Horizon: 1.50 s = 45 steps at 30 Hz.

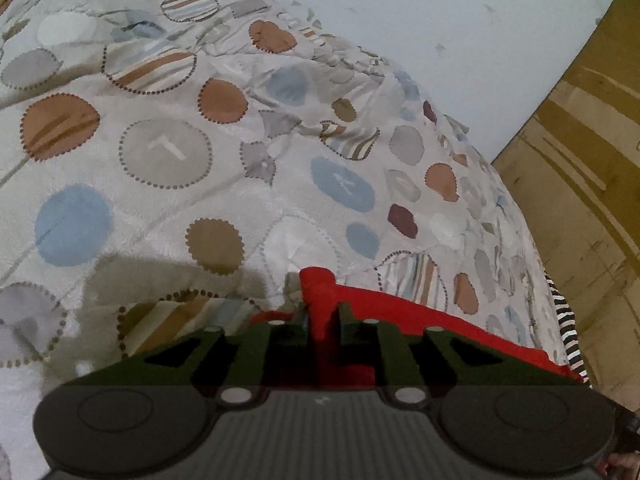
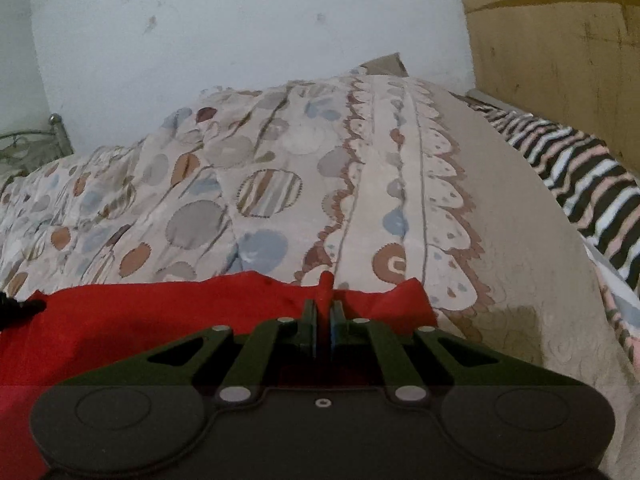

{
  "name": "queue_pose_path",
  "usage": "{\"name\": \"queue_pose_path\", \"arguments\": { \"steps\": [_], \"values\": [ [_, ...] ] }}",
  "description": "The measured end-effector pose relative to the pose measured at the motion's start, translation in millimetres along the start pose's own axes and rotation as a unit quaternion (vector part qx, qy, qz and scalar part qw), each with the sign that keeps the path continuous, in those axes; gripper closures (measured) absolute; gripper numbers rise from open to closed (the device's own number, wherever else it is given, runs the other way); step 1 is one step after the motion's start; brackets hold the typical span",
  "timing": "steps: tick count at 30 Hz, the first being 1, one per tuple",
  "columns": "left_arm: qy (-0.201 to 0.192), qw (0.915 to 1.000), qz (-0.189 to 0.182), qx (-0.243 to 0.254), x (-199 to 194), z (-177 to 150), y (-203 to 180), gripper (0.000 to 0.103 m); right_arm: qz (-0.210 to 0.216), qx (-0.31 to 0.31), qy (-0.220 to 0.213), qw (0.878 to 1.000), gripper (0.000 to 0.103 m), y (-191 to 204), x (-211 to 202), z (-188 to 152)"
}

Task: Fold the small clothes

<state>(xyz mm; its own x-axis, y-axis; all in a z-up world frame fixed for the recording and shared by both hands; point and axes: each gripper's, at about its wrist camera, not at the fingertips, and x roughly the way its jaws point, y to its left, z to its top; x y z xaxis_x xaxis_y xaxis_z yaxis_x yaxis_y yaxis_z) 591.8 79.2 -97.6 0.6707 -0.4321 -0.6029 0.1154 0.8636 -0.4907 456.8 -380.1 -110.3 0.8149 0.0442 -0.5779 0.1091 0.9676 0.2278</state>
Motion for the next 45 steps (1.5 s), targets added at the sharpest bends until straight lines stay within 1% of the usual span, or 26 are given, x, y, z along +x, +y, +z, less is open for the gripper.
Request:
{"name": "queue_pose_path", "arguments": {
  "steps": [1,2,3,4,5,6,7,8,9,10,13,14,15,17,19,24,27,31,35,37,39,42,45],
  "values": [
    [-0.005,1.0000,0.004,-0.001,-5,0,-1,0.078,0.005,-0.006,0.000,1.000,0.091,2,-2,1],
    [-0.007,1.0000,0.007,0.000,-7,0,-2,0.064,0.005,-0.013,-0.002,1.000,0.082,4,-6,1],
    [-0.008,0.9999,0.008,0.002,-12,0,-2,0.049,0.004,-0.018,-0.006,1.000,0.075,6,-10,1],
    [-0.011,0.9999,0.007,0.004,-19,-1,-4,0.044,0.007,-0.021,-0.009,1.000,0.071,6,-14,2],
    [-0.017,0.9998,0.006,0.008,-27,-2,-7,0.032,0.010,-0.025,-0.012,1.000,0.062,7,-20,2],
    [-0.025,0.9995,0.013,0.013,-36,-4,-11,0.016,0.011,-0.029,-0.016,0.999,0.051,9,-26,2],
    [-0.036,0.9987,0.030,0.020,-45,-7,-15,0.009,0.009,-0.037,-0.020,0.999,0.045,11,-34,1],
    [-0.049,0.9972,0.050,0.027,-56,-11,-19,0.002,0.005,-0.048,-0.025,0.999,0.035,14,-42,0],
    [-0.062,0.9952,0.068,0.035,-68,-17,-24,0.001,0.000,-0.058,-0.029,0.998,0.028,16,-49,-1],
    [-0.065,0.9942,0.074,0.043,-77,-21,-27,0.001,-0.004,-0.067,-0.034,0.997,0.025,19,-57,-2],
    [-0.067,0.9934,0.076,0.052,-105,-36,-35,0.001,-0.011,-0.079,-0.048,0.996,0.013,30,-84,-8],
    [-0.067,0.9932,0.082,0.048,-114,-43,-37,0.001,-0.014,-0.082,-0.054,0.995,0.006,34,-93,-10],
    [-0.064,0.9929,0.090,0.043,-123,-50,-38,0.001,-0.017,-0.086,-0.059,0.994,0.002,39,-102,-13],
    [-0.053,0.9924,0.106,0.031,-139,-65,-39,0.001,-0.023,-0.095,-0.069,0.993,0.001,50,-118,-20],
    [-0.043,0.9928,0.111,0.017,-153,-80,-37,0.001,-0.030,-0.103,-0.067,0.992,0.001,63,-133,-27],
    [-0.011,0.9955,0.092,-0.023,-183,-120,-26,0.001,-0.042,-0.093,-0.048,0.994,0.001,89,-161,-46],
    [0.006,0.9946,0.100,-0.029,-194,-136,-24,0.001,-0.041,-0.083,-0.033,0.995,0.001,102,-175,-59],
    [0.015,0.9923,0.119,-0.031,-212,-156,-28,0.001,-0.053,-0.073,-0.011,0.996,0.001,116,-193,-76],
    [0.027,0.9921,0.120,-0.027,-225,-179,-33,0.001,-0.051,-0.047,0.011,0.998,0.001,121,-211,-104],
    [0.034,0.9915,0.122,-0.026,-225,-185,-34,0.001,-0.048,-0.042,0.025,0.998,0.001,123,-217,-118],
    [0.043,0.9907,0.126,-0.028,-222,-187,-36,0.001,-0.048,-0.046,0.029,0.997,0.001,125,-222,-128],
    [0.049,0.9901,0.129,-0.028,-219,-187,-39,0.001,-0.058,-0.063,0.019,0.996,0.001,126,-226,-133],
    [0.046,0.9893,0.136,-0.026,-216,-185,-41,0.001,-0.082,-0.077,0.003,0.994,0.001,124,-224,-132]
  ]
}}
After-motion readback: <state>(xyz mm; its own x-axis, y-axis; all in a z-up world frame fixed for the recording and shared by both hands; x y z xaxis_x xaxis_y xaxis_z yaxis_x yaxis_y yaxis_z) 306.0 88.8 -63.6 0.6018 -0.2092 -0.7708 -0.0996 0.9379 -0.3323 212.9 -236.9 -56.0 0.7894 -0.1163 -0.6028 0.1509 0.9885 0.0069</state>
